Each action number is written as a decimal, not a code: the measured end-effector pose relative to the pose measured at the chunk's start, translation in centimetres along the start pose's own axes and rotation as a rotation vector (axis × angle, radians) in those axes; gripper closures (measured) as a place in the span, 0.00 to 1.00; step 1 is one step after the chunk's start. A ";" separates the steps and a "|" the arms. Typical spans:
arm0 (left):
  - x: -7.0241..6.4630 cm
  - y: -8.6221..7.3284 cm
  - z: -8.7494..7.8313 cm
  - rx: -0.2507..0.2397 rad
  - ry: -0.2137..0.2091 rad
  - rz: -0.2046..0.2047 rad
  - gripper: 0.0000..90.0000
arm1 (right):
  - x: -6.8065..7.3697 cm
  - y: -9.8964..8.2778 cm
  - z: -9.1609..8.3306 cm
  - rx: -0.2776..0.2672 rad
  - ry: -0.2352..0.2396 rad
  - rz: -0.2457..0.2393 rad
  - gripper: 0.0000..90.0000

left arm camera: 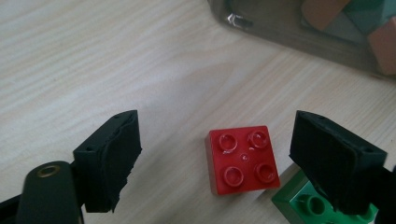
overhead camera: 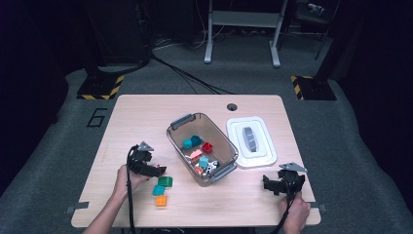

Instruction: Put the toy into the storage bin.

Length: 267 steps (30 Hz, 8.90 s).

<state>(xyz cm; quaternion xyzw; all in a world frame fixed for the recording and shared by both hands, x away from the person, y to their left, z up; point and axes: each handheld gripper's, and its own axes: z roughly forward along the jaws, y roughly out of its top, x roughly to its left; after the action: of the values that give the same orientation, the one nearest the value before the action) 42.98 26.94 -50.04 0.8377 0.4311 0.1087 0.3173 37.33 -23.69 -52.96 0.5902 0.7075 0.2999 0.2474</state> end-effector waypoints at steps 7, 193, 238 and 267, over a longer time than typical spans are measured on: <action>0.2 -0.6 0.0 0.013 0.006 -0.018 0.55 | 0.0 0.0 0.0 0.000 0.000 0.000 0.00; -2.4 -4.4 -3.2 0.140 0.102 0.093 0.32 | -0.1 0.1 0.1 -0.001 0.010 -0.017 0.00; -1.0 1.1 -6.9 0.043 0.024 0.140 0.66 | -0.1 0.1 0.1 0.000 0.011 -0.016 0.00; -3.6 10.8 -10.1 -0.059 0.060 0.281 0.66 | -0.1 0.1 0.1 0.001 0.011 -0.016 0.00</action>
<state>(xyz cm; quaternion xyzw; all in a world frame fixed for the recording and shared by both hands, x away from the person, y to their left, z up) 43.24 23.92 -35.16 0.8764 0.3154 0.1896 0.3107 37.51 -23.74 -52.96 0.5828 0.7138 0.3008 0.2457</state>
